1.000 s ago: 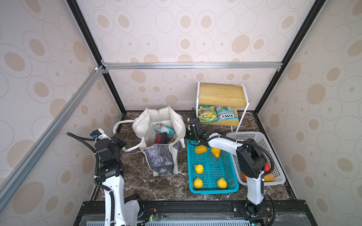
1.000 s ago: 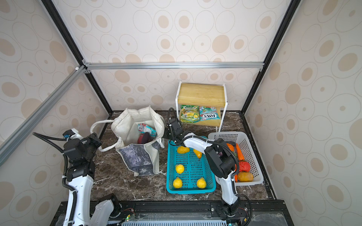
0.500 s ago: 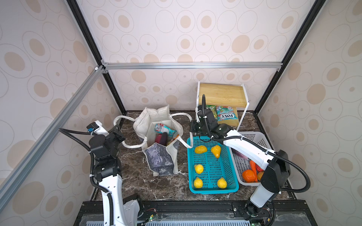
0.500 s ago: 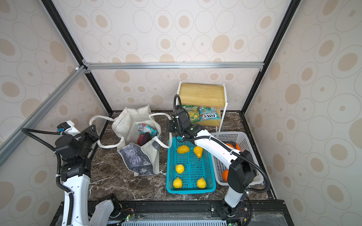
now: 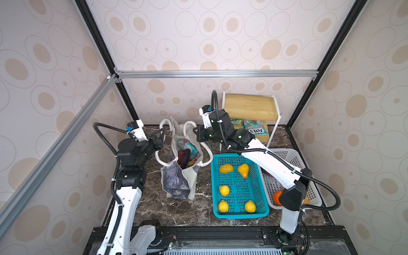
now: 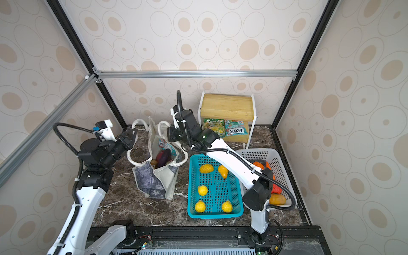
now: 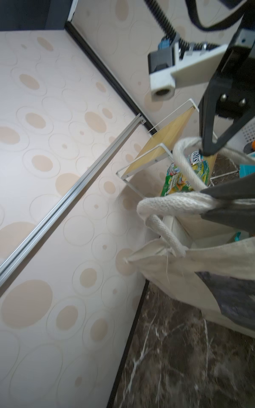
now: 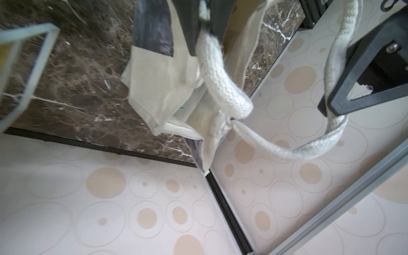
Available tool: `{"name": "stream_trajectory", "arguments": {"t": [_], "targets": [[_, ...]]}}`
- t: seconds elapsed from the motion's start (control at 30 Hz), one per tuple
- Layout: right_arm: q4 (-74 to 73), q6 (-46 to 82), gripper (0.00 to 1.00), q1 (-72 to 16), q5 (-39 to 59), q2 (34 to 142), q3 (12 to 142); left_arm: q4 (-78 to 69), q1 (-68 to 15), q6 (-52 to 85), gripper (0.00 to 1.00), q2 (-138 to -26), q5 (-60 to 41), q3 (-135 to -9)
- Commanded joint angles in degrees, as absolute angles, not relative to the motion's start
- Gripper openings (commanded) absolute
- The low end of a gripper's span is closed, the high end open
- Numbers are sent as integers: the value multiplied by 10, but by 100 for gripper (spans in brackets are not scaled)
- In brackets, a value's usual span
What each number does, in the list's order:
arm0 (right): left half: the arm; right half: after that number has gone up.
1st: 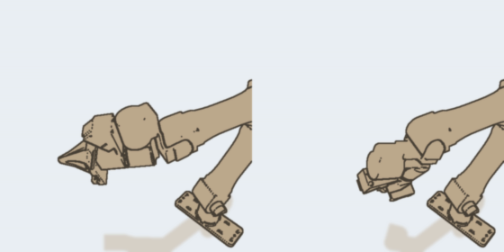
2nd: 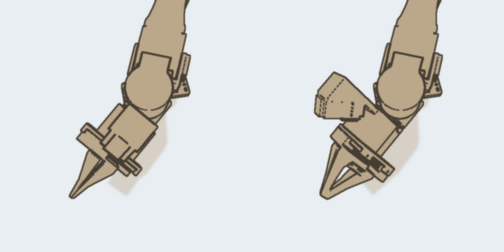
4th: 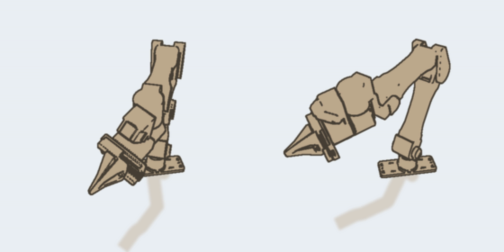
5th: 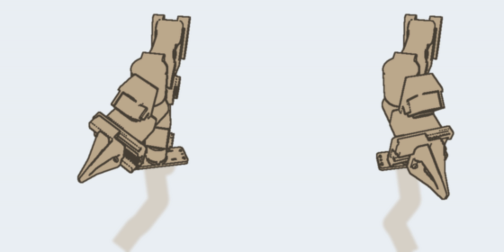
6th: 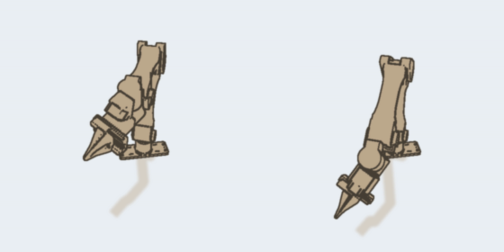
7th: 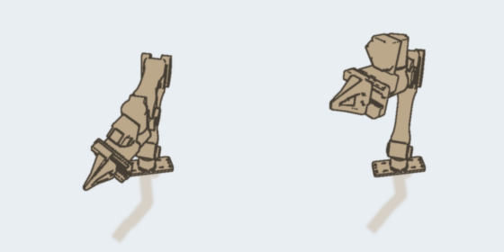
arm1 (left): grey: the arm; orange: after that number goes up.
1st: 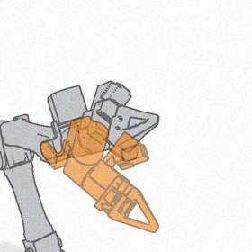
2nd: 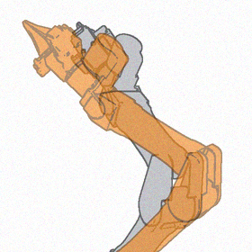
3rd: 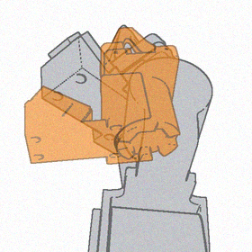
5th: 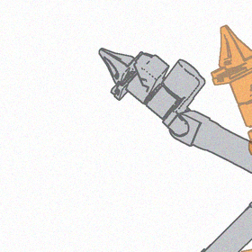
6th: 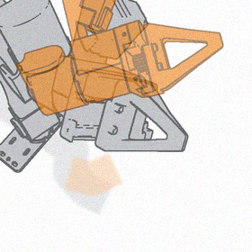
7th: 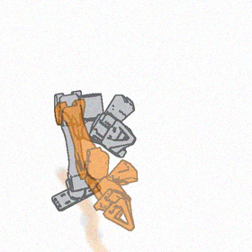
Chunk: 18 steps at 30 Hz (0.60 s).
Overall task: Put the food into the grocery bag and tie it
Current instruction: 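Lift both tote handles and bring the left gripper toward the right gripper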
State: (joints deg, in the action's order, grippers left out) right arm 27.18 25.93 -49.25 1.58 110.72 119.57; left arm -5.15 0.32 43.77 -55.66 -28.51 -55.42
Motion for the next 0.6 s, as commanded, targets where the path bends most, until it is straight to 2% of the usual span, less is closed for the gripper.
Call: {"name": "stream_trajectory", "arguments": {"t": [0.0,0.23,0.37,0.57], "targets": [[293,262,3,-501,81,1155,1244,-81,-44,451,0,-578,-248,-595],[228,285,2,-507,112,1178,1233,-66,-112,440,0,-614,-216,-626],[179,296,2,-506,97,1172,1214,16,-160,391,8,-620,-150,-663],[123,312,0,-496,87,1184,1227,72,-168,365,19,-612,-118,-692]]}}
